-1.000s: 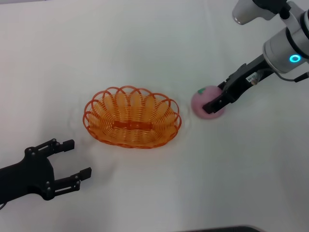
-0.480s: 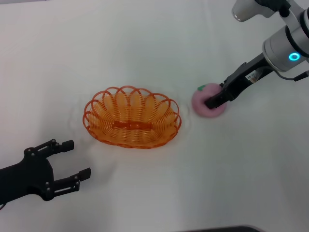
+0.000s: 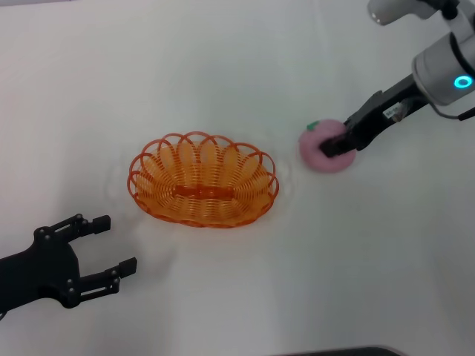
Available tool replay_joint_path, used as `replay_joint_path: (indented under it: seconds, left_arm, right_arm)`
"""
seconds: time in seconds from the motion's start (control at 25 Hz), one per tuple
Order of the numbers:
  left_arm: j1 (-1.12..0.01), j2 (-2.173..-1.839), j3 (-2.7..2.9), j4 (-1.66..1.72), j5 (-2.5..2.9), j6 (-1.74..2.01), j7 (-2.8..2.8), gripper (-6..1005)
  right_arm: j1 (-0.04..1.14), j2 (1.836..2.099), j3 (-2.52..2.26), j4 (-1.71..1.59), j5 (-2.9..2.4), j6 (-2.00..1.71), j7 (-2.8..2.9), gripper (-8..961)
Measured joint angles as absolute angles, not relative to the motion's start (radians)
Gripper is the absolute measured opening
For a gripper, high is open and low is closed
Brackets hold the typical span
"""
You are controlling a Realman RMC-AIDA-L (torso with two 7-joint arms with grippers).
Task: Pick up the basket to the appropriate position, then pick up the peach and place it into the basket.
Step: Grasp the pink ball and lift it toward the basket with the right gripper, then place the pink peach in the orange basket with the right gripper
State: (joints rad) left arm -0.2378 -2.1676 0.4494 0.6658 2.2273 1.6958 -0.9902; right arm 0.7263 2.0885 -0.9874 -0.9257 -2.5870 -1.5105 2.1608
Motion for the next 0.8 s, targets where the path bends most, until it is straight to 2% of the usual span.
replay_joint_path:
  seconds: [0.16,0.36,0.6,0.8]
  left_arm:
    - [-0.238,-2.167,0.449,0.666,2.227,1.696,-0.991,828]
    - [-0.238,-2.167,0.449,0.666,2.227,1.698,-0.991,828]
    - [-0.239,-2.167,0.449,0.666,2.227,1.699,-0.991,828]
    - [-0.239,-2.168,0.449,0.666,2.227,1.703,-0.992,828]
  right_arm:
    - [0.725,2.086,-0.911,-0.945,-2.543,-1.585,2.104,294]
    - [0.726,2.084,-0.857,-0.964,-2.469,-1.686,2.050,246]
    - [0.734,2.085,-0.866,-0.969,-2.388,-1.739,2.037,216]
    - [0.749,2.090,-0.916,-0.923,-2.333,-1.700,2.034,233]
